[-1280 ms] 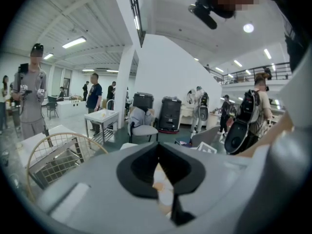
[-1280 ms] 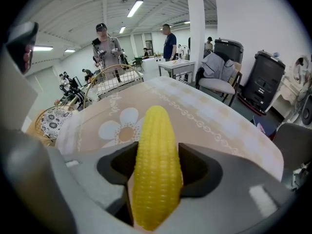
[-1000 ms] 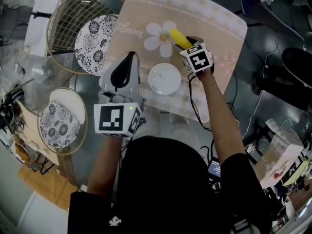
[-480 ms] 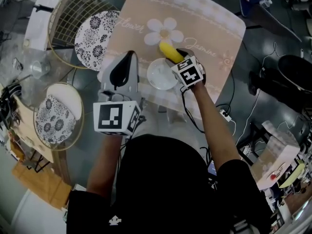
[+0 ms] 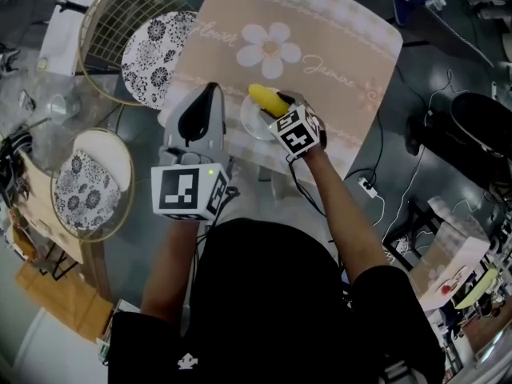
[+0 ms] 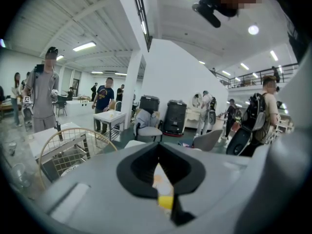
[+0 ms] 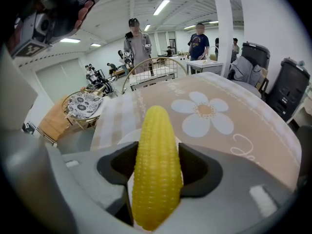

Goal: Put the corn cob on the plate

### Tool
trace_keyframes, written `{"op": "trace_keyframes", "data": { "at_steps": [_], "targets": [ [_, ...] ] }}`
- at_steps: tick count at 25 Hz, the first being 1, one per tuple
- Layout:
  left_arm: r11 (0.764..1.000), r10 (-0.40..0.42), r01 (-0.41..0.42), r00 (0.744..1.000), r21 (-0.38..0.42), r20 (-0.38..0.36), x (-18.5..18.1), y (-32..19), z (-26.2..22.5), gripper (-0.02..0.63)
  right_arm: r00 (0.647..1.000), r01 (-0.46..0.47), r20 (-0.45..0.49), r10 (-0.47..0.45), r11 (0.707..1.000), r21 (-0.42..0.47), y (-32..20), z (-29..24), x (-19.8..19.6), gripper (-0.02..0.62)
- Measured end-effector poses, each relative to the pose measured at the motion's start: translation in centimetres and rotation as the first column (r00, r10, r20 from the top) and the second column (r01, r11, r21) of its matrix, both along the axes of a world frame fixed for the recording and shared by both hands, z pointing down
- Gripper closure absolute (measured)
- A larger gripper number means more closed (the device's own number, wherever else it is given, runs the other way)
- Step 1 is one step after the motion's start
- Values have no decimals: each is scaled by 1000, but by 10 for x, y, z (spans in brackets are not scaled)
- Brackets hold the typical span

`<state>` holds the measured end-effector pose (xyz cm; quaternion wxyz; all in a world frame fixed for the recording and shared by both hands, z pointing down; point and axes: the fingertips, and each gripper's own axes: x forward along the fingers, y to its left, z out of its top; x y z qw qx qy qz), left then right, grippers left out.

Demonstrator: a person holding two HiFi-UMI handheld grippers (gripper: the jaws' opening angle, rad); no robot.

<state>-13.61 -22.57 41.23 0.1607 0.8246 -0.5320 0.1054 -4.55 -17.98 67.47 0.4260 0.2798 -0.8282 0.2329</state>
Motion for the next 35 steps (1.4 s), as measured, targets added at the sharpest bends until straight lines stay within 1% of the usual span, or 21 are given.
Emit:
{"op": "trace_keyframes", "data": {
  "at_steps": [3, 14, 18, 26, 28, 30, 35],
  "targets": [
    [1000, -5, 5, 1000, 6, 0, -1, 3, -1, 598, 1000, 24, -13, -24, 1000, 10, 7, 4, -6, 341],
    [999, -47, 47, 999, 2, -5, -8, 17, 1, 598, 994, 93, -52, -93, 996, -5, 23, 20, -11, 341],
    [999, -41, 41, 999, -6, -2, -7, 18, 2, 598, 992, 109, -60, -109, 994, -9, 26, 25, -13, 341],
    [998, -58, 58, 998, -12, -12, -12, 19, 3, 598, 987, 140, -83, -141, 990, -10, 30, 30, -13, 337],
    [998, -58, 58, 998, -14, -16, -12, 18, 3, 598, 987, 144, -75, -144, 990, -6, 30, 28, -15, 331],
    [998, -58, 57, 998, -13, -19, -11, 17, 3, 598, 986, 153, -66, -153, 988, -7, 30, 26, -17, 306],
    [998, -61, 60, 998, -12, -23, -8, 17, 1, 598, 984, 169, -53, -170, 985, -15, 31, 23, -19, 295]
  ]
}}
